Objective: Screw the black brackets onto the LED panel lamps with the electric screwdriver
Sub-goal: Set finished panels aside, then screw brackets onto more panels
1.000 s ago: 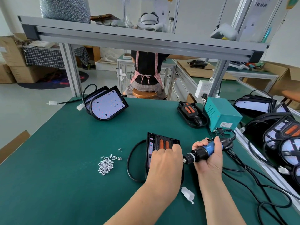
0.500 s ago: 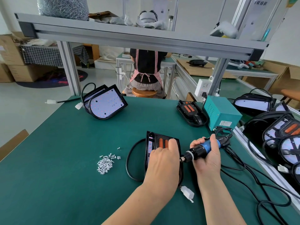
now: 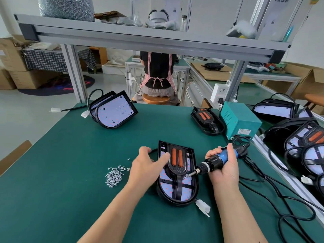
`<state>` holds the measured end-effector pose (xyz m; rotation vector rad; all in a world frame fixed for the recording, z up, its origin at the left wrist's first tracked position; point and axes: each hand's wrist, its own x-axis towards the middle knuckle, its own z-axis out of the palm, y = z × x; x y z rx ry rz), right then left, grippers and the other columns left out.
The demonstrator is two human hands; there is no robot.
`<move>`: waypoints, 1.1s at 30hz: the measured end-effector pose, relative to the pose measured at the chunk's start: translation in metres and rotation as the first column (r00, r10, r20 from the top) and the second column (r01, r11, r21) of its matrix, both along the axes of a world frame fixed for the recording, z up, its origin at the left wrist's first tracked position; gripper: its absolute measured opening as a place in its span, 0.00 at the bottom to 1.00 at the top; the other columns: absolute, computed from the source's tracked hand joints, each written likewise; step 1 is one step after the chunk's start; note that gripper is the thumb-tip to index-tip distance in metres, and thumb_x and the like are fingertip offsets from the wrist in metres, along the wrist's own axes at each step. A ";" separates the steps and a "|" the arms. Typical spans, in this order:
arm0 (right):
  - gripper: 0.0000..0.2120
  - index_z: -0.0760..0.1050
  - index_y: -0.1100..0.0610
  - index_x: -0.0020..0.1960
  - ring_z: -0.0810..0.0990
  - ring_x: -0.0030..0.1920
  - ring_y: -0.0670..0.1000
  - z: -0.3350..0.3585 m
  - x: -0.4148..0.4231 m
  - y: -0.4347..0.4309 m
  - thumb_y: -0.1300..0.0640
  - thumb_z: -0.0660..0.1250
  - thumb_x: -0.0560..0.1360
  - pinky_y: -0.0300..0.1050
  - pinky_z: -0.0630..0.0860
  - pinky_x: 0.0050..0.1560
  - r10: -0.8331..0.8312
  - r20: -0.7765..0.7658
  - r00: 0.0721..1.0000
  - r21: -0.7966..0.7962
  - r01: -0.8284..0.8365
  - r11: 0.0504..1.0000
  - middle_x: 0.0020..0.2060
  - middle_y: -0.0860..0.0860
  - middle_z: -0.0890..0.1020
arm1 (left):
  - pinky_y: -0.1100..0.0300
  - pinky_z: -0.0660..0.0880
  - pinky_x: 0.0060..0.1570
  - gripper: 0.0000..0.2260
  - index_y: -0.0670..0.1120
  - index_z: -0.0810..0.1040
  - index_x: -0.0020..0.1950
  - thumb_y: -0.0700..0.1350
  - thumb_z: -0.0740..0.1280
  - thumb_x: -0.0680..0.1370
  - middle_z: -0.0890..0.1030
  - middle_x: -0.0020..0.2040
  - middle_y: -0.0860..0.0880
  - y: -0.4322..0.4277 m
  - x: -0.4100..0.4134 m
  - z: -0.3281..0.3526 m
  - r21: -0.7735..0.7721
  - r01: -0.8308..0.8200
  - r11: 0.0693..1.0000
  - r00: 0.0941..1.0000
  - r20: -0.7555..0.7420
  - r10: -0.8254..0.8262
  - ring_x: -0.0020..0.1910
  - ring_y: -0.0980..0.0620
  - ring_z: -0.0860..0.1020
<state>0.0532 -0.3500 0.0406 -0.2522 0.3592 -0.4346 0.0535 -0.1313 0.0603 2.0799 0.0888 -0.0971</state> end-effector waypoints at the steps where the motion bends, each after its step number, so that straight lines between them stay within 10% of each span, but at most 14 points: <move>1: 0.14 0.68 0.57 0.54 0.74 0.32 0.46 0.001 0.000 0.000 0.55 0.71 0.78 0.38 0.75 0.33 0.002 -0.002 1.000 -0.012 -0.002 1.000 0.39 0.50 0.73 | 0.55 0.71 0.54 0.32 0.47 0.69 0.68 0.63 0.72 0.72 0.78 0.56 0.51 -0.002 0.001 -0.003 -0.010 0.042 0.999 0.997 -0.058 -0.043 0.57 0.48 0.76; 10: 0.11 0.69 0.58 0.51 0.73 0.31 0.44 0.032 -0.009 0.001 0.54 0.70 0.78 0.36 0.75 0.32 -0.035 0.026 0.999 -0.264 0.040 0.964 0.37 0.50 0.73 | 0.46 0.79 0.59 0.24 0.50 0.78 0.55 0.57 0.75 0.63 0.85 0.52 0.51 -0.009 0.005 -0.006 -0.287 0.113 0.951 0.972 -0.168 -0.167 0.51 0.49 0.84; 21: 0.08 0.70 0.55 0.47 0.72 0.26 0.49 0.087 -0.019 0.027 0.56 0.68 0.80 0.42 0.72 0.30 -0.113 0.131 0.985 -0.792 0.172 0.586 0.29 0.50 0.74 | 0.46 0.78 0.59 0.23 0.51 0.79 0.54 0.56 0.75 0.63 0.85 0.51 0.52 -0.009 0.004 -0.007 -0.316 0.096 0.944 0.975 -0.159 -0.152 0.51 0.48 0.84; 33: 0.09 0.70 0.57 0.50 0.73 0.26 0.50 0.084 -0.020 0.038 0.55 0.70 0.79 0.42 0.73 0.31 -0.108 0.091 0.990 -0.857 0.133 0.498 0.28 0.50 0.75 | 0.46 0.79 0.58 0.24 0.51 0.79 0.55 0.57 0.75 0.63 0.85 0.50 0.52 -0.010 0.006 -0.010 -0.323 0.104 0.941 0.975 -0.152 -0.160 0.51 0.48 0.84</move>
